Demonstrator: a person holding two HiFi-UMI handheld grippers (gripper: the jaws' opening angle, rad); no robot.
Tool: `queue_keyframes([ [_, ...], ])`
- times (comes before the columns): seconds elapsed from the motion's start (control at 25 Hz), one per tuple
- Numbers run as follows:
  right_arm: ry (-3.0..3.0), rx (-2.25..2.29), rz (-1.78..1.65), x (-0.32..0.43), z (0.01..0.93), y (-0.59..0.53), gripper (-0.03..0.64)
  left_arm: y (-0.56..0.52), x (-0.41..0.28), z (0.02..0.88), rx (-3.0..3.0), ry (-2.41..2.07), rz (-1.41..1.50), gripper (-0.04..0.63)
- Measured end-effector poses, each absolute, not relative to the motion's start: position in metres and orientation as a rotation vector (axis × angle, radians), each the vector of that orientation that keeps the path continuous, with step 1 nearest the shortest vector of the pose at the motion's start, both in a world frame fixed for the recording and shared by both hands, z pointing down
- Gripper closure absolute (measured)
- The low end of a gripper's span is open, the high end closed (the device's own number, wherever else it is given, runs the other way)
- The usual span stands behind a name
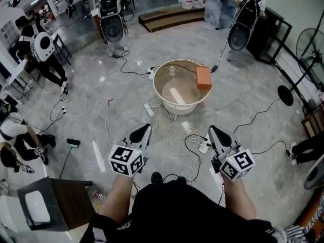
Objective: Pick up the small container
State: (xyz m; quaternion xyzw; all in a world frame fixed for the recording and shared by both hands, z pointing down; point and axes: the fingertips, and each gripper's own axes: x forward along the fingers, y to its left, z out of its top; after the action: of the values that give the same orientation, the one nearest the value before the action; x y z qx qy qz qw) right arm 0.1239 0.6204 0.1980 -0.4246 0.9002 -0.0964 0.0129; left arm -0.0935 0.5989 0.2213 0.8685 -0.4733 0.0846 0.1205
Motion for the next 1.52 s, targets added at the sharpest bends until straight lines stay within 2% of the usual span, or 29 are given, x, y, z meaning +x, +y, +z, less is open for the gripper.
queue_keyframes([
  [0.48, 2.872, -1.178, -0.349, 0.125, 0.205, 0.637, 0.604, 0.619, -0.078, 0.219, 2.509, -1.443, 0.222, 0.578],
  [0.88, 2.854, -1.152, -0.449, 0.119, 0.217, 0.620, 0.604, 0.614, -0.095, 0.229, 2.452, -1.474, 0.248, 0.578],
  [1.28, 2.866, -1.189, -0.479, 0.096, 0.232, 0.574, 0.603, 0.561, -0.116, 0.252, 2.437, -1.427, 0.216, 0.578],
  [1.52, 2.898, -1.183, -0.484, 0.057, 0.232, 0.516, 0.603, 0.500, -0.149, 0.258, 2.424, -1.417, 0.201, 0.578],
])
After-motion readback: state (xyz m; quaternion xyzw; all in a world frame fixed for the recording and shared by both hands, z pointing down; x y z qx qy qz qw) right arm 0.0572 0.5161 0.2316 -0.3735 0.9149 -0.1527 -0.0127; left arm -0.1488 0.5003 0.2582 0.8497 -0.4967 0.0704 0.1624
